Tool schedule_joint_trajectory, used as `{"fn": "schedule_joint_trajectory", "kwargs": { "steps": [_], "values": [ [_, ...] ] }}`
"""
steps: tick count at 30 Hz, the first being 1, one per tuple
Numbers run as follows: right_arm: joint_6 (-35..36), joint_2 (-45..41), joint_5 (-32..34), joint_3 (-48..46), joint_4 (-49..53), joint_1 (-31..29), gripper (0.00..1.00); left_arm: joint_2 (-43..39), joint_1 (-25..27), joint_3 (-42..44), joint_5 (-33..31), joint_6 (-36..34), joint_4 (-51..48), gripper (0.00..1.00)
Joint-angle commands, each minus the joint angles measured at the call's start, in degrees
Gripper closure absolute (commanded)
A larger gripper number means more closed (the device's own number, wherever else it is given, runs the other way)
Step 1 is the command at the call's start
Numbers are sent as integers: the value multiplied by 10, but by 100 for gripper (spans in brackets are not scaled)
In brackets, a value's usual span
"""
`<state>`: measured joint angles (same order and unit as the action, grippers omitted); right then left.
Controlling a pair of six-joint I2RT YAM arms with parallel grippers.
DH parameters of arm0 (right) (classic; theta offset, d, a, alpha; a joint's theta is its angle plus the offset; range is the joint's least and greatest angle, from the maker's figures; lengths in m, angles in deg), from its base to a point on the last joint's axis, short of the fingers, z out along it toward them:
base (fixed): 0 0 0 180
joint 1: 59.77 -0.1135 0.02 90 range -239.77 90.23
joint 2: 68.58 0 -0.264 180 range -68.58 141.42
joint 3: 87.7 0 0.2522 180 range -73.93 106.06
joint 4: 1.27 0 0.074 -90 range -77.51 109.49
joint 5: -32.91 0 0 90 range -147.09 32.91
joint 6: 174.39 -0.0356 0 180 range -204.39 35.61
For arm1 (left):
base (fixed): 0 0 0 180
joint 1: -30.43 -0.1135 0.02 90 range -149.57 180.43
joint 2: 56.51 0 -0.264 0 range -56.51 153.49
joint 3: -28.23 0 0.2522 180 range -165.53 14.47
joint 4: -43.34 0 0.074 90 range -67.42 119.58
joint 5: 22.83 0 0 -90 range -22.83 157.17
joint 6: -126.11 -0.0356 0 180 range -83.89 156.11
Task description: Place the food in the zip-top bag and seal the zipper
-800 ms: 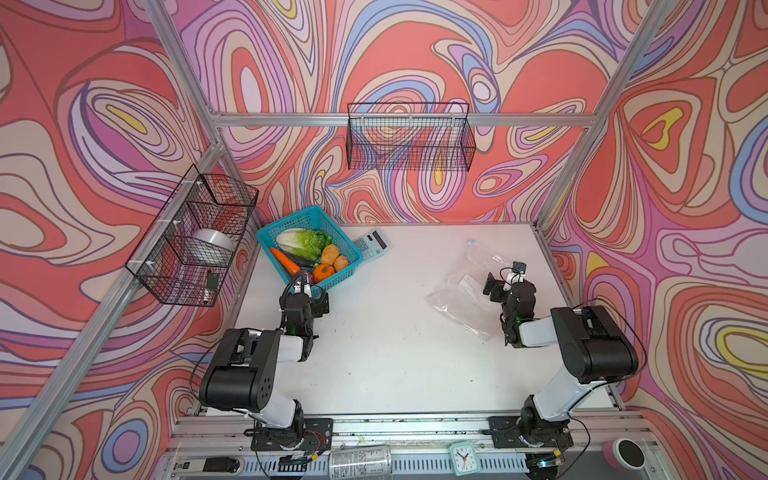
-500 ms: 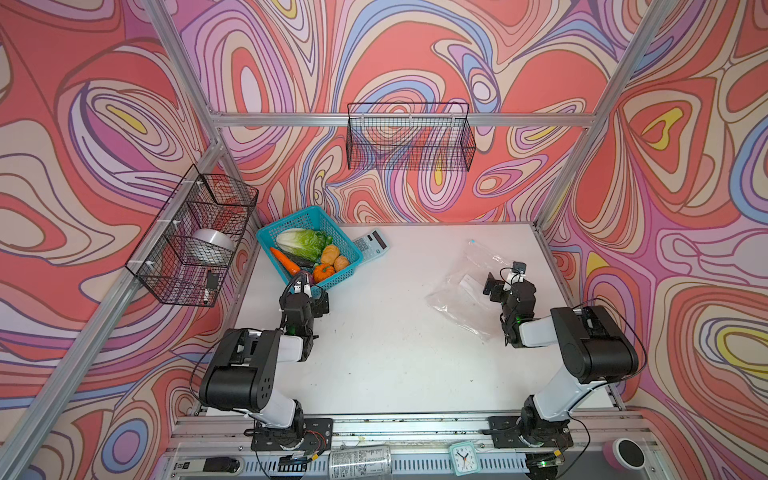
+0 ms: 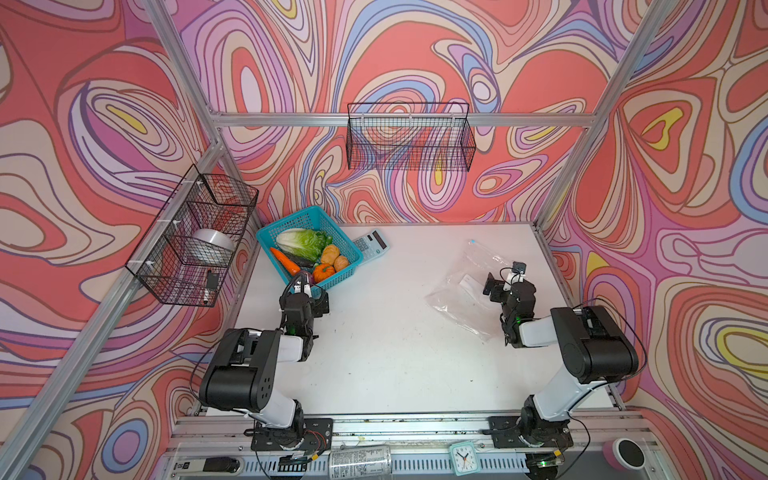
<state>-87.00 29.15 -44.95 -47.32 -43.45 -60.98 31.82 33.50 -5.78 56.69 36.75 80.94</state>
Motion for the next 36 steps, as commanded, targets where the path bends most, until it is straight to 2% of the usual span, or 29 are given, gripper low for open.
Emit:
{"fn": "schedule_joint_trajectory", "kwargs": {
  "steps": [1, 7, 11, 16, 21, 24, 27, 29, 32, 36],
  "values": [
    [-3, 6, -1, -1, 0, -1, 2, 3, 0, -7, 5, -3, 13, 0],
    [2, -7, -5, -4, 2, -1, 2, -1, -1, 6, 13, -7, 40, 0],
    [3, -73, -3, 22, 107, -1, 7, -50, 0, 17, 2, -5, 10, 0],
    [-35, -139, 41, 58, 219, -2, 7, -157, 0, -1, -26, 12, -111, 0],
    [-91, -165, 16, 96, 316, -2, 8, -258, -1, -55, -63, 69, -321, 0],
    [-117, -174, 0, 123, 368, -2, 2, -285, -3, -87, -75, 102, -427, 0],
    [-134, -178, -15, 153, 417, -2, 2, -283, -15, -134, -59, 142, -497, 0],
    [-141, -178, -31, 176, 450, -2, 2, -263, -41, -167, -35, 186, -550, 0],
    [-151, -172, -59, 210, 499, -2, 2, -208, -77, -225, 16, 225, -616, 9],
    [-165, -166, -78, 241, 547, -7, 2, -131, -83, -304, 40, 272, -690, 16]
  ]
}}
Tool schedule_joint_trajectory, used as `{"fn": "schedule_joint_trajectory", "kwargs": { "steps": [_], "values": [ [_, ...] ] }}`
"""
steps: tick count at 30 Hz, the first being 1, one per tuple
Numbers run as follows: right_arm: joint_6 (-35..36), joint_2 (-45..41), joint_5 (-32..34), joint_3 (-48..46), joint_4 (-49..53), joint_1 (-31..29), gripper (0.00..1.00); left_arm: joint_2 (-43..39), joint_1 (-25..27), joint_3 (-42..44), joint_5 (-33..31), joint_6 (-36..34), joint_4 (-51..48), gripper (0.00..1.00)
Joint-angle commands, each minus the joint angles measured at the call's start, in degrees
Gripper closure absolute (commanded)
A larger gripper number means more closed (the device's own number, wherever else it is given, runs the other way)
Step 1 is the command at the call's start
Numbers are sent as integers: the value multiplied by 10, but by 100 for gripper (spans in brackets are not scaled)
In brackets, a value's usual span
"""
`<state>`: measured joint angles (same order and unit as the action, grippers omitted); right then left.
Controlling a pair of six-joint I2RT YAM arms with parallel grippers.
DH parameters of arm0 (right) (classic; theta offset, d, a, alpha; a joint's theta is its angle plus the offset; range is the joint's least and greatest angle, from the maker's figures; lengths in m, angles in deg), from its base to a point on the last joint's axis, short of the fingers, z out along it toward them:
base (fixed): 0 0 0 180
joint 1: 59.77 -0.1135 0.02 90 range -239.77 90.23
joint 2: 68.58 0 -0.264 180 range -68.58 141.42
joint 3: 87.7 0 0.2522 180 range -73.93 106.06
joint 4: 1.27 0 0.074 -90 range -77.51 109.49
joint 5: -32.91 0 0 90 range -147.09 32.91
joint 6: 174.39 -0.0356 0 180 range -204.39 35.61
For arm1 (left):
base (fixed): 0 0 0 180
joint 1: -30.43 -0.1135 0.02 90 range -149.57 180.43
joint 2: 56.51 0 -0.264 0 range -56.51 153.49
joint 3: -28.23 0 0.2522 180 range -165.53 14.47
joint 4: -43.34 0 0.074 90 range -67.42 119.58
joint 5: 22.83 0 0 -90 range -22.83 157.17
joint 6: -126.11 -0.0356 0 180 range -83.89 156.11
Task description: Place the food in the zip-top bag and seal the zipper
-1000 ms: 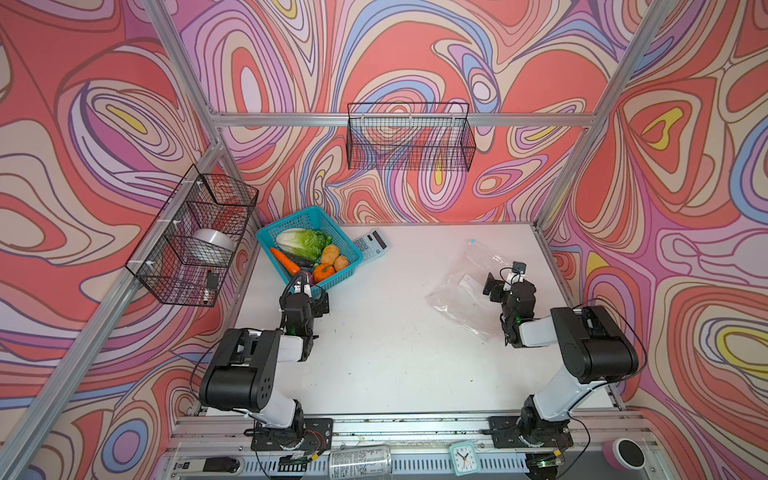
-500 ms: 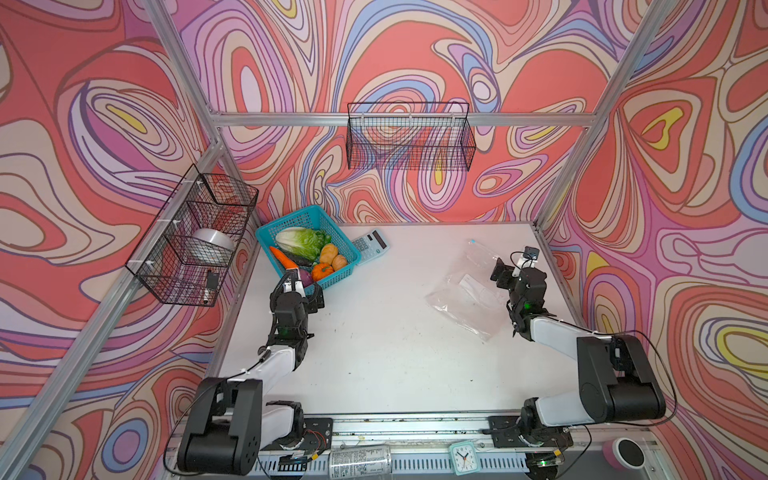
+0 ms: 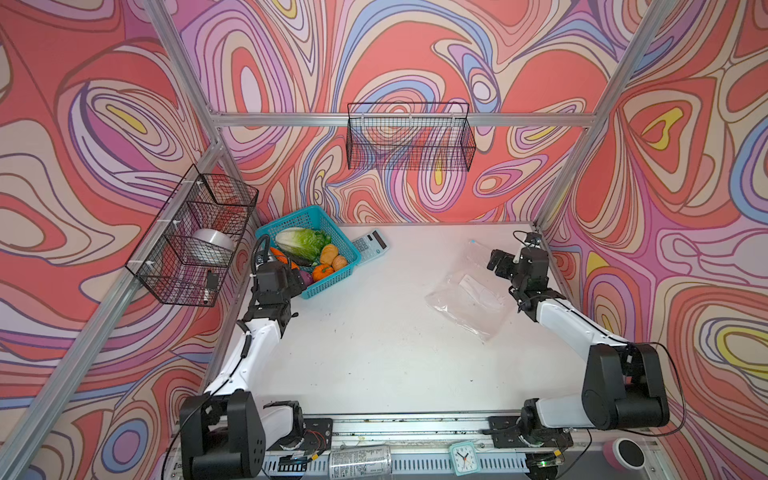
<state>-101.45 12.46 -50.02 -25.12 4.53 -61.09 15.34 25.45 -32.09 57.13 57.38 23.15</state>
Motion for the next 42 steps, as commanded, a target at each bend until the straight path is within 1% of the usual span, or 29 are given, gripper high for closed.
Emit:
{"fn": "schedule_joint_trajectory", "kwargs": {
  "steps": [1, 3, 5, 8, 12, 18, 20, 25, 30, 35, 39, 42],
  "values": [
    [-23, 2, -28, 27, 80, -6, 2, 49, -6, -57, 41, 83, -131, 16],
    [-28, 7, -30, 43, 110, -8, 2, 83, -12, -86, 50, 116, -165, 18],
    [-28, 12, -31, 53, 127, -11, 1, 112, -14, -106, 57, 128, -188, 22],
    [-27, 18, -32, 58, 135, -15, 2, 144, -14, -123, 47, 140, -207, 25],
    [-25, 18, -28, 60, 137, -17, 2, 156, -14, -116, 43, 144, -193, 36],
    [-24, 16, -27, 71, 141, -23, 2, 165, -14, -108, 30, 137, -167, 66],
    [-24, 15, -28, 74, 143, -26, 2, 174, -14, -110, 29, 136, -161, 78],
    [-21, 11, -28, 79, 151, -32, 2, 183, -14, -113, 22, 131, -158, 100],
    [-22, 2, -28, 75, 150, -33, 2, 141, -14, -92, 22, 132, -165, 100],
    [-33, 2, -39, 72, 144, -35, 2, 56, -14, -31, 35, 150, -204, 100],
    [-47, 9, -55, 78, 142, -39, 2, -24, -11, 43, 65, 194, -248, 100],
    [-60, 20, -71, 88, 143, -52, 2, -92, 12, 95, 85, 245, -274, 100]
  ]
}}
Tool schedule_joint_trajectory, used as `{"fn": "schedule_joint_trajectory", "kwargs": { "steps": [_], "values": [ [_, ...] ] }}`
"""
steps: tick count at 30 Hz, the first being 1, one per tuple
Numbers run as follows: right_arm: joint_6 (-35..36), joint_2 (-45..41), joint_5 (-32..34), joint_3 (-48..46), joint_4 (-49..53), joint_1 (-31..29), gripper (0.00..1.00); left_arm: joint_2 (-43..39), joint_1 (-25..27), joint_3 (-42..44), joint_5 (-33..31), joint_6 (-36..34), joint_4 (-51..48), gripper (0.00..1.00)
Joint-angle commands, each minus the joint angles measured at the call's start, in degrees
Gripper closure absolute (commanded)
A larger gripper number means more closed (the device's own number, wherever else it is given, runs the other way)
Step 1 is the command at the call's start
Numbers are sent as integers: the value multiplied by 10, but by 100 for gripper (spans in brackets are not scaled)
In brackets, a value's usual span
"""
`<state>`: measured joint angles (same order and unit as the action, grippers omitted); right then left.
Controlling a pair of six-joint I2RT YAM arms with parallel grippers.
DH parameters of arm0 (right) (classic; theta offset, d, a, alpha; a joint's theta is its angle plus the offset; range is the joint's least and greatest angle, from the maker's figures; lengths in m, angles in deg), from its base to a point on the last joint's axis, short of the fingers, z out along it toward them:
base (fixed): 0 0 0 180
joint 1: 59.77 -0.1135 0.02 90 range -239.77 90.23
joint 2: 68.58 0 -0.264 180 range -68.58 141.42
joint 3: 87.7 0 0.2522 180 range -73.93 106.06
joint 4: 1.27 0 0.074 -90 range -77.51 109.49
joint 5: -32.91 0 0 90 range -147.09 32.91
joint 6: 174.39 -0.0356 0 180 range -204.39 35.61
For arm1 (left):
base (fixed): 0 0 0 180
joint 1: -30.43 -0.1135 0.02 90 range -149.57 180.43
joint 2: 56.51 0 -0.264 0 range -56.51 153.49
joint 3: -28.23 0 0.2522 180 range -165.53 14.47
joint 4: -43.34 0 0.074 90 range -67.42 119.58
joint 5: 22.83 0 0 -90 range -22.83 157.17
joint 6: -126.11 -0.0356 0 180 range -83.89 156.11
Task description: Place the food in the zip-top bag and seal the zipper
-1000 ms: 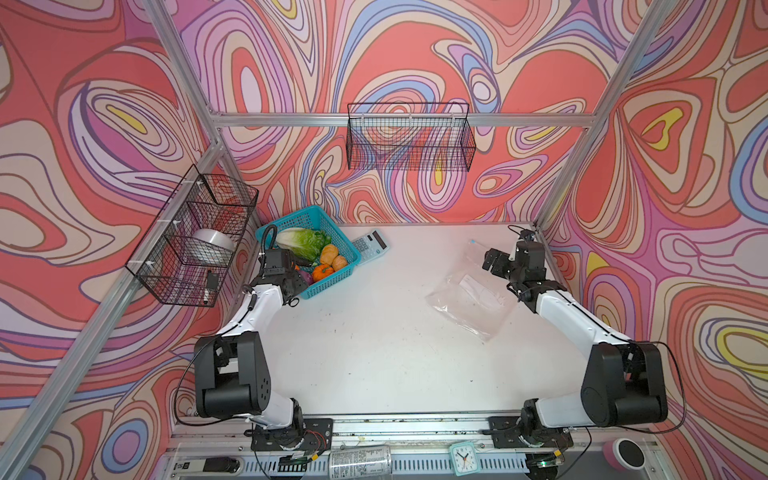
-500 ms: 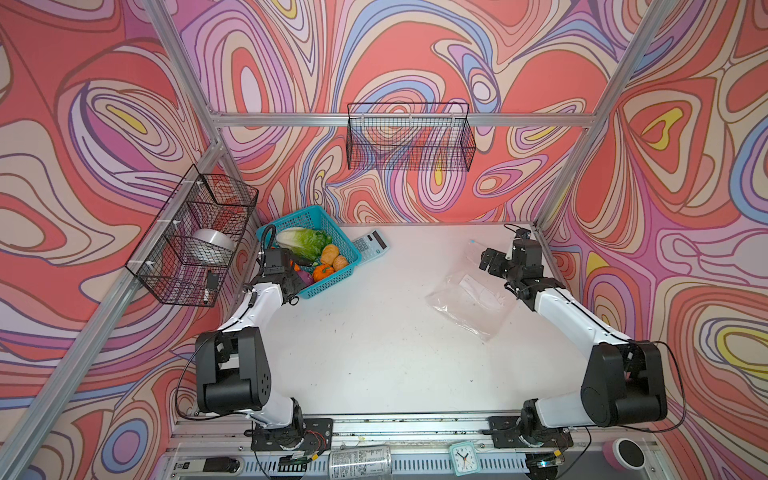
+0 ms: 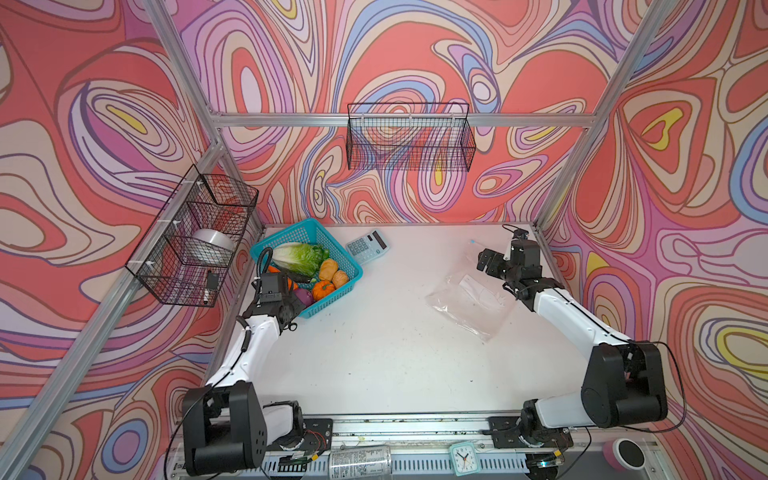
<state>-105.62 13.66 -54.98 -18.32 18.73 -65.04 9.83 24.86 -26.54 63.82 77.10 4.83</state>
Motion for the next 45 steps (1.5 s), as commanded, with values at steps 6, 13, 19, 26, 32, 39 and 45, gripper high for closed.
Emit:
{"fn": "schedule_joint_trajectory", "kwargs": {
  "steps": [6, 13, 19, 26, 32, 39, 45],
  "values": [
    [-27, 46, -31, 53, 19, -74, 2, -119, 126, 83, 25, 187, -122, 57],
    [-39, 52, -23, 54, 29, -93, 2, -57, 291, 36, 11, 278, -79, 30],
    [-30, 48, 66, 62, 80, -91, 2, 61, 406, -49, 11, 298, -7, 30],
    [-44, 49, 2, 56, 80, 11, 2, 184, 465, -142, 28, 273, 66, 29],
    [-41, 83, -31, 60, 92, 130, 2, 197, 465, -188, 62, 240, 78, 25],
    [-55, 155, -91, 35, 81, 246, 8, 134, 465, -241, 60, 122, 3, 0],
    [-51, 232, -115, 56, 86, 248, 19, 106, 438, -240, 24, 45, 54, 0]
  ]
}}
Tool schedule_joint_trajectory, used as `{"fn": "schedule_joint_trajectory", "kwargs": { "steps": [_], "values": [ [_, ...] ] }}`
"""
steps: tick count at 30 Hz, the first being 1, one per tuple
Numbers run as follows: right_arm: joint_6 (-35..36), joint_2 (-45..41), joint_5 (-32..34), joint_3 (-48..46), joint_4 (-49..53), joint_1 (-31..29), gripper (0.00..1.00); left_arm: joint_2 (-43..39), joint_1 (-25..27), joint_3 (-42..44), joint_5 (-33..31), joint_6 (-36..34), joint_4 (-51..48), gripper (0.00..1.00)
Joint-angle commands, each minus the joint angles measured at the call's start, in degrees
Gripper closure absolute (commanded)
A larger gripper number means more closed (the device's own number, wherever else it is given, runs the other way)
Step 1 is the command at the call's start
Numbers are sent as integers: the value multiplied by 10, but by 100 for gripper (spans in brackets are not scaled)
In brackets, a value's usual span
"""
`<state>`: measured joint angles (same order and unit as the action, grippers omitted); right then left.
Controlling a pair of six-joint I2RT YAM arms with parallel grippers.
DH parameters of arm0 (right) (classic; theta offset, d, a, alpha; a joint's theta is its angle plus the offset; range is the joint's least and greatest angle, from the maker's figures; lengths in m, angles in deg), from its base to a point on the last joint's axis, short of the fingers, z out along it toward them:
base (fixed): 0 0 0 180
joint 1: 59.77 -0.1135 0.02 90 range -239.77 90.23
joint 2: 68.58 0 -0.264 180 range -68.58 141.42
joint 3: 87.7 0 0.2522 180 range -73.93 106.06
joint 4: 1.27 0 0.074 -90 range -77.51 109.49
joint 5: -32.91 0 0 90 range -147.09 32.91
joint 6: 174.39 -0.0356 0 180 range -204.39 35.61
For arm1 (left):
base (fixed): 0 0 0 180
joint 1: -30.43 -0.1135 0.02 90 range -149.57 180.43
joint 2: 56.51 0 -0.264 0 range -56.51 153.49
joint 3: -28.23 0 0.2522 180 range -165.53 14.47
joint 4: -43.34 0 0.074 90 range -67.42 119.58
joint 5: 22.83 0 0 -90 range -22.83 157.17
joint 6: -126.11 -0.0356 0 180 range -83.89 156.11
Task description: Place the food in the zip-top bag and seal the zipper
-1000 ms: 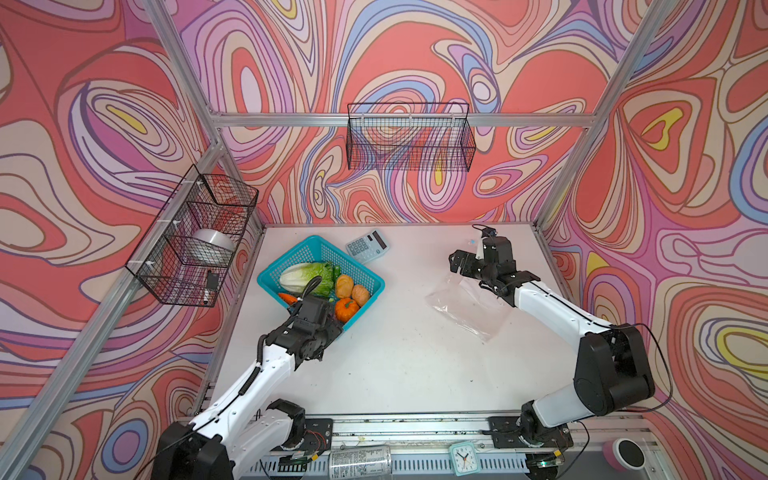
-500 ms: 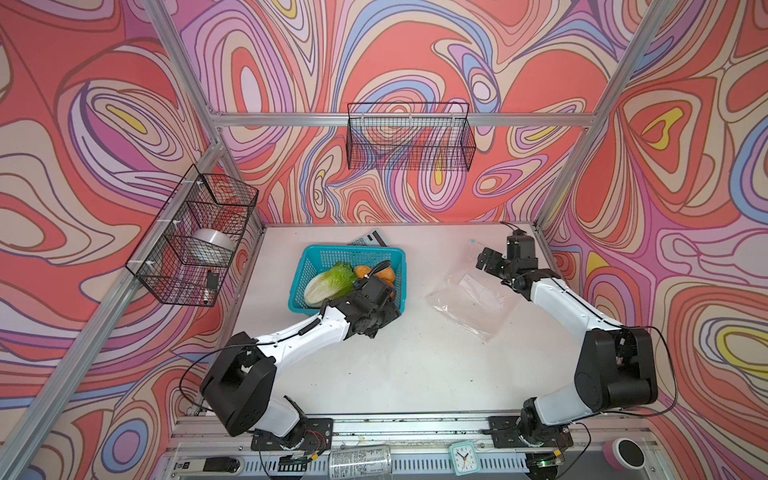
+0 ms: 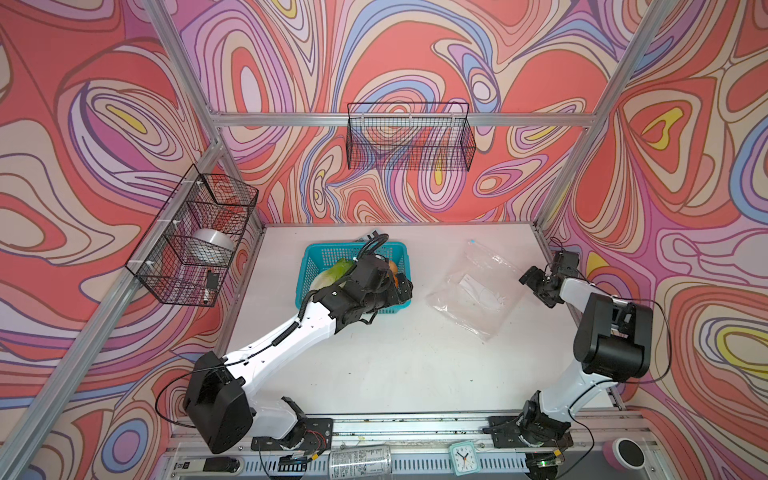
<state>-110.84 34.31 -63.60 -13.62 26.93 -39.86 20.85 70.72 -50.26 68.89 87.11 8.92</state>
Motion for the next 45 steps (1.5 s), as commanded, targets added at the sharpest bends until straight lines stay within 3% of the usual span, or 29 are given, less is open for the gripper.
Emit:
{"fn": "schedule_joint_trajectory", "kwargs": {
  "steps": [1, 5, 9, 11, 17, 19, 23, 31, 37, 45],
  "values": [
    [2, 33, -37, 12, 1, -4, 22, -5, -34, 3, -20, -53, 31, 0],
    [0, 48, -79, 26, -7, -4, 32, -5, -84, 44, 16, -32, 129, 1],
    [-4, 63, -83, 35, -7, -5, 40, 11, -104, 36, 34, -48, 136, 1],
    [-6, 76, -86, 41, -5, -5, 49, 17, -110, 35, 46, -50, 133, 1],
    [-7, 71, -114, 31, -31, -5, 91, 13, -118, 58, 47, -58, 145, 1],
    [6, 62, -140, 31, -38, -8, 100, 16, -120, 58, 44, -65, 143, 0],
    [50, 27, -154, 49, -9, -33, 100, 21, -124, 52, 60, -103, 146, 0],
    [104, -116, -151, 68, 33, -95, 100, 48, -183, 34, 231, -117, 251, 2],
    [165, -223, -145, 97, 65, -137, 100, 89, -201, -25, 299, -123, 278, 5],
    [218, -299, -179, 47, -3, -210, 100, 131, -195, -62, 348, -54, 297, 7]
  ]
}}
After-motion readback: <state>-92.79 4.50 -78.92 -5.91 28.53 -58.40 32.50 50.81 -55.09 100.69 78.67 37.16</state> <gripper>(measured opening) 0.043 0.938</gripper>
